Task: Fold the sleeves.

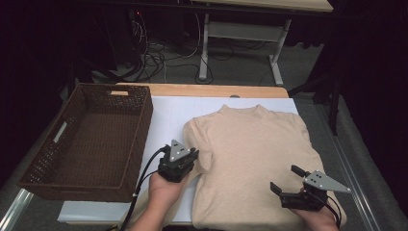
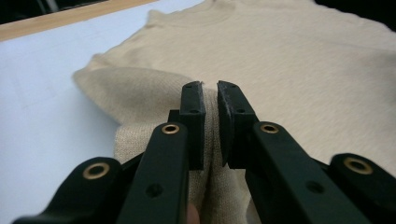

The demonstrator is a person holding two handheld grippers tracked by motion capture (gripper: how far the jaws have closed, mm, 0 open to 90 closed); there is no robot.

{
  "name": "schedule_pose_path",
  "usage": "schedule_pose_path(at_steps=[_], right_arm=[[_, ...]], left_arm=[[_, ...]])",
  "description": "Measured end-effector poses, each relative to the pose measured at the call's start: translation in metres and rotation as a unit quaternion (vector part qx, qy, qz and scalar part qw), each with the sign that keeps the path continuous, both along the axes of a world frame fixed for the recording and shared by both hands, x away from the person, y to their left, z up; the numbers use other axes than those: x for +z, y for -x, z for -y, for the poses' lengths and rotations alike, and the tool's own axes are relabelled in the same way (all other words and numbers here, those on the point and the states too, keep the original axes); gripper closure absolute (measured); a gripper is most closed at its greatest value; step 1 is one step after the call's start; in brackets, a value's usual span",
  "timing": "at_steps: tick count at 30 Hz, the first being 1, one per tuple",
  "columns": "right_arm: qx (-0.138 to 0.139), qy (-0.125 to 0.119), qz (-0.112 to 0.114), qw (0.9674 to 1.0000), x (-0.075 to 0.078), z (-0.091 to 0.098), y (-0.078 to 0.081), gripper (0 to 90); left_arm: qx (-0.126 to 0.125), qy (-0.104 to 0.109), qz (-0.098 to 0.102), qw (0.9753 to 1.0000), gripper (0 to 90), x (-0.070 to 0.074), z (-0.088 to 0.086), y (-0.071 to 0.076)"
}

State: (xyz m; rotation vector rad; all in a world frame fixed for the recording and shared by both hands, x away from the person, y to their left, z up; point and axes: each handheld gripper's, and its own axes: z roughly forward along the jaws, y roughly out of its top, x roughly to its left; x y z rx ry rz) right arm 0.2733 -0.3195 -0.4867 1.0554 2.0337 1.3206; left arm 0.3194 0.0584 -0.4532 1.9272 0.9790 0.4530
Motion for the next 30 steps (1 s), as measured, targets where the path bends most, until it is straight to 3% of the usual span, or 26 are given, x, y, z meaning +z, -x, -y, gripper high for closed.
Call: schedule_pose_path(at_steps=[8,12,16,18,21,25,30], right_arm=[[0.0,-0.001,-0.001,1.0,0.0,0.001,0.0,1.2],[-0.001,-0.001,0.001,1.0,0.0,0.001,0.0,1.4],[0.001,-0.004,0.003,1.0,0.001,0.0,0.0,1.5],[0.002,-0.004,0.003,1.0,0.001,-0.001,0.001,1.4],[0.006,-0.003,0.004,1.0,0.001,-0.003,0.001,1.4],[0.009,-0.001,0.004,0.9999,0.002,-0.006,0.003,1.4],[0.019,0.002,0.006,0.9998,0.002,-0.014,0.004,1.4]], left_arm=[[-0.059,-0.002,0.006,0.9982,77.9,0.004,0.056,-0.01],[-0.086,0.021,-0.007,0.9961,77.9,-0.002,0.08,-0.016],[-0.099,0.002,-0.031,0.9946,77.3,-0.015,0.099,-0.023],[-0.099,0.003,-0.039,0.9943,74.4,-0.019,0.101,-0.024],[-0.111,0.029,-0.038,0.9927,57.1,-0.015,0.09,-0.02],[-0.089,0.049,-0.03,0.9944,39.0,-0.009,0.056,-0.013],[-0.054,0.046,-0.036,0.9968,24.9,-0.014,0.006,-0.002]])
